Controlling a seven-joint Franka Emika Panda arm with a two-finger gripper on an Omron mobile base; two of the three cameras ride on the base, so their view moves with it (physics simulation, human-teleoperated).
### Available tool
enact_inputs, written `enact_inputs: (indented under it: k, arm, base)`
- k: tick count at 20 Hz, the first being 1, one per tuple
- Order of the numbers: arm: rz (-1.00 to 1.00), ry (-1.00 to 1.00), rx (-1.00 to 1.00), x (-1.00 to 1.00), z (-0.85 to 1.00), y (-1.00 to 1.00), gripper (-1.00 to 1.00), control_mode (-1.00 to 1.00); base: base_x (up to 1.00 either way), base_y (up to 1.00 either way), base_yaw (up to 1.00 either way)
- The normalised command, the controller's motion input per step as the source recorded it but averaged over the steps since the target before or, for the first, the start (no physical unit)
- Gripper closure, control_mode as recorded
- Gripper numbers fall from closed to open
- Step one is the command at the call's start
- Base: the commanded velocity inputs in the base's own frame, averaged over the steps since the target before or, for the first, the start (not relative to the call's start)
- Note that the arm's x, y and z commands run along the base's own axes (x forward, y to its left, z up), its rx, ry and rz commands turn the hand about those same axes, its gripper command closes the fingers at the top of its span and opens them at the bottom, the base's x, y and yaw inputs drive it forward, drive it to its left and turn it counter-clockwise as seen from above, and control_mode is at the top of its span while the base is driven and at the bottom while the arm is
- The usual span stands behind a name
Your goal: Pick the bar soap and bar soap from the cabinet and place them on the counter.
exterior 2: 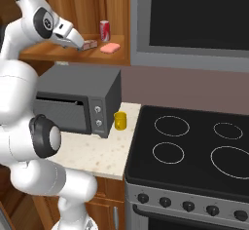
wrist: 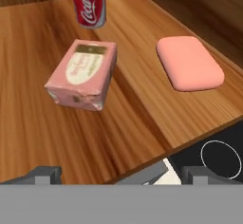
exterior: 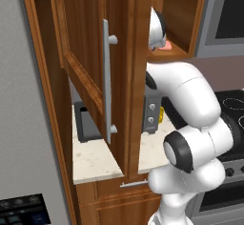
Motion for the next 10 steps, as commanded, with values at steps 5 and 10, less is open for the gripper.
enact_inputs:
  k: [5,10]
  arm:
    - [-0.04,0.01,0.06,0.09,0.00,0.00,-1.00,-1.00]
    - [-0.04,0.00,0.06,0.09,0.00,0.00,-1.00,-1.00]
  base:
    - [0.00,0.00,0.00]
    - [0.00,0.00,0.00]
